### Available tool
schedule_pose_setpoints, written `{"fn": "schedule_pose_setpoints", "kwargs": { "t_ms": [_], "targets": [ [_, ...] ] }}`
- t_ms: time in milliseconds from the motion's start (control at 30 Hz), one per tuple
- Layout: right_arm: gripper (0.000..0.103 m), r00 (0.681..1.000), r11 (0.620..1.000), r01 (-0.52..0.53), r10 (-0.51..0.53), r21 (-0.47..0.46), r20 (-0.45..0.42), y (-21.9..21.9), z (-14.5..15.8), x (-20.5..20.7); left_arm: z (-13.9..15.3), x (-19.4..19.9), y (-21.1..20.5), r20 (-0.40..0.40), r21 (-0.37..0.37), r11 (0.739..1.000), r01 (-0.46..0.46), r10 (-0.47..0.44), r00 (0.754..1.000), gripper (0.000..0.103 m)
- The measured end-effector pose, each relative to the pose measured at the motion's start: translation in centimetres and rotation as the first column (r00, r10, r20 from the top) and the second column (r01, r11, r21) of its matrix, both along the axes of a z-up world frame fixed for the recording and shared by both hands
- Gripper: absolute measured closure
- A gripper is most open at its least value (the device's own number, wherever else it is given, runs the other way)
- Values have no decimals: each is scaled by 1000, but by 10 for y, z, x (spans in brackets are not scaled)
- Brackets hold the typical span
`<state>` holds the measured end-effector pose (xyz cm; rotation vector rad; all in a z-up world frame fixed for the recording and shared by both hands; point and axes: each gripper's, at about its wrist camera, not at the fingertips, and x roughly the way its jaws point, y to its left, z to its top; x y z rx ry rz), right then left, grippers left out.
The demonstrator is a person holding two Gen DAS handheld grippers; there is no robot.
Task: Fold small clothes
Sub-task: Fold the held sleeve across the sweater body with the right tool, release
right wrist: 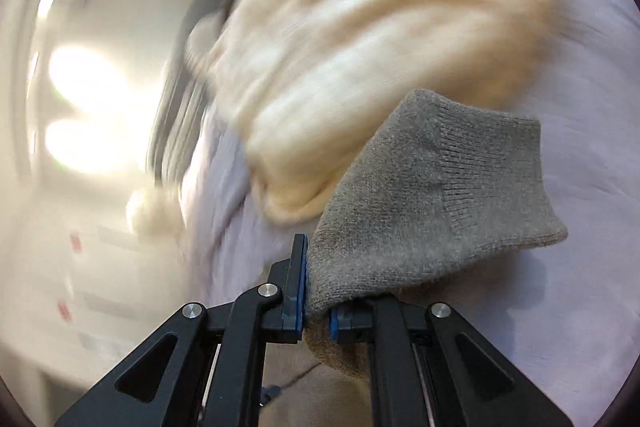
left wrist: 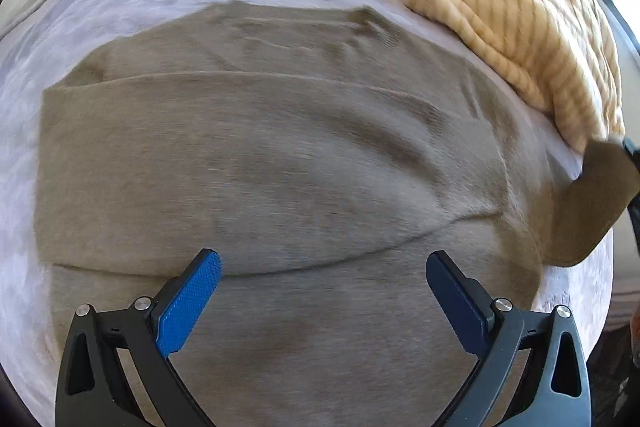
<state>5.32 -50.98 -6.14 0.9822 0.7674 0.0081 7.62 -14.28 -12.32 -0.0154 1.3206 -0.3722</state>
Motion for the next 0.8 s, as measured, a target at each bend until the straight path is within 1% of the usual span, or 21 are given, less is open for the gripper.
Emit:
{"fn": "schedule_pose_setpoints", "kwargs": {
  "t_ms": [67,100,133,167,200,267,300,367,400,433,467,500,533,600,667,700,733,767,800],
  "targets": [
    [93,993,990,-120,120,-69,-5,41,4,29,3,1,19,33,9,999,-40,39,999,0],
    [93,982,976,-190,190,-107,-18,67,4,43,4,2,27,44,14,998,-56,55,998,0],
    [93,967,956,-255,252,-144,-41,93,2,56,5,4,38,54,19,997,-77,76,996,0],
    [93,945,926,-328,318,-187,-81,125,-4,68,4,5,46,59,23,995,-96,94,994,0],
    [93,926,903,-376,361,-207,-108,145,-10,75,2,6,57,60,25,994,-110,109,992,0],
    [93,884,862,-464,435,-205,-172,183,-32,87,-3,8,75,57,35,989,-146,143,988,0],
    [92,862,848,-495,451,-191,-233,200,-50,94,-5,8,85,56,39,987,-158,156,986,0],
    [89,831,848,-511,445,-144,-334,214,-76,99,-9,5,102,59,56,981,-187,184,981,0],
    [89,827,866,-490,423,-105,-370,214,-87,96,-10,5,108,55,55,980,-193,190,980,0],
    [86,839,885,-460,408,-69,-361,210,-90,93,-13,5,114,42,45,980,-195,194,980,0],
    [77,856,904,-427,391,-36,-339,205,-90,85,-13,5,119,36,36,979,-202,201,979,0],
    [70,877,924,-381,355,-17,-324,198,-88,74,-13,4,124,37,30,977,-209,208,977,0],
    [61,896,942,-337,315,-16,-312,190,-85,69,-12,2,128,38,24,977,-214,213,976,0],
    [60,924,963,-268,254,-10,-286,175,-81,65,-12,1,138,35,10,976,-217,216,976,0],
    [60,939,979,-202,198,13,-281,163,-81,71,-12,2,148,29,-12,974,-225,226,974,0],
    [60,945,985,-170,174,40,-278,158,-83,77,-12,4,150,25,-25,973,-231,232,972,0],
    [62,947,986,-158,166,51,-277,161,-82,84,-11,4,154,22,-42,970,-239,240,971,0],
    [82,947,985,-168,173,43,-270,166,-83,93,-9,5,159,20,-60,967,-247,248,969,0],
    [93,943,980,-200,198,19,-267,173,-80,99,-7,7,162,24,-76,964,-253,256,966,0]
  ]
}}
